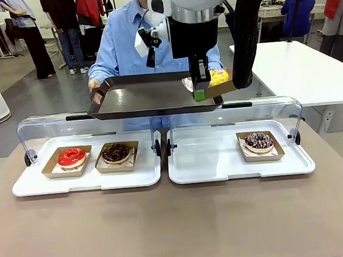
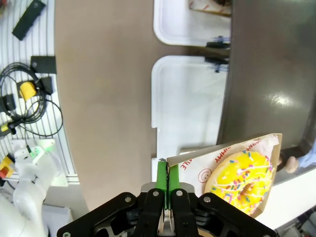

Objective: Provide the desired donut to the person.
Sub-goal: Place the picked Paper togo box onto the Handle tray extended by the person.

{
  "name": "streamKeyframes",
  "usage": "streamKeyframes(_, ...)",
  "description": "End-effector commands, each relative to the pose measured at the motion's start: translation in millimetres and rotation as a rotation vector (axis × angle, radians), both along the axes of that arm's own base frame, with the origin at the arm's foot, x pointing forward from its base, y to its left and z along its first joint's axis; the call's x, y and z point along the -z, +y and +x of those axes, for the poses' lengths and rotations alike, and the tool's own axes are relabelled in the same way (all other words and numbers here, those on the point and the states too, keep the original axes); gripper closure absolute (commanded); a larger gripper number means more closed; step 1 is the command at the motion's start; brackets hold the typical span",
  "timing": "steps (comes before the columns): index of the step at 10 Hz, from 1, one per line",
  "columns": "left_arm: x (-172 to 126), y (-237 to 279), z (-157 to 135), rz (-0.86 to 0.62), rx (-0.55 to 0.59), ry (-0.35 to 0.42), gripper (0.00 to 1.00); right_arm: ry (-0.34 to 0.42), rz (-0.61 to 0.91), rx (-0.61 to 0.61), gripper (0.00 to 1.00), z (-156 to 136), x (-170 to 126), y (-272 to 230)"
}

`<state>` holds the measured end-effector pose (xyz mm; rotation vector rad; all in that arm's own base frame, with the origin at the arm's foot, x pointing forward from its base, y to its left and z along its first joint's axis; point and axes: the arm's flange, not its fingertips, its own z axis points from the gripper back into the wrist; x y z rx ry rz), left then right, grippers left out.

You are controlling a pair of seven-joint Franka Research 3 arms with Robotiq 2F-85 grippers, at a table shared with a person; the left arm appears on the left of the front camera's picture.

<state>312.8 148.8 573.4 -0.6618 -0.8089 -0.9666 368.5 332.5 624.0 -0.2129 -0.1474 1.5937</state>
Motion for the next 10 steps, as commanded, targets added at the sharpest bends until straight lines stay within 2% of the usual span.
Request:
streamKeyframes(1, -2, 0, 0, -0.013, -0.003, 0.002, 0.00, -0.087, 0.013, 0.010, 0.98, 14, -16, 23)
streamKeyframes(3, -2, 0, 0, -0.013, -0.003, 0.002, 0.00, -0.131, 0.045, 0.023, 0.98, 40, -20, 37)
streamKeyframes(7, -2, 0, 0, -0.013, -0.003, 0.002, 0.00, -0.101, 0.105, 0.123, 0.98, 113, 10, 41)
streamKeyframes(10, -2, 0, 0, -0.013, -0.003, 0.002, 0.00, -0.080, 0.158, 0.135, 0.98, 153, 29, 30)
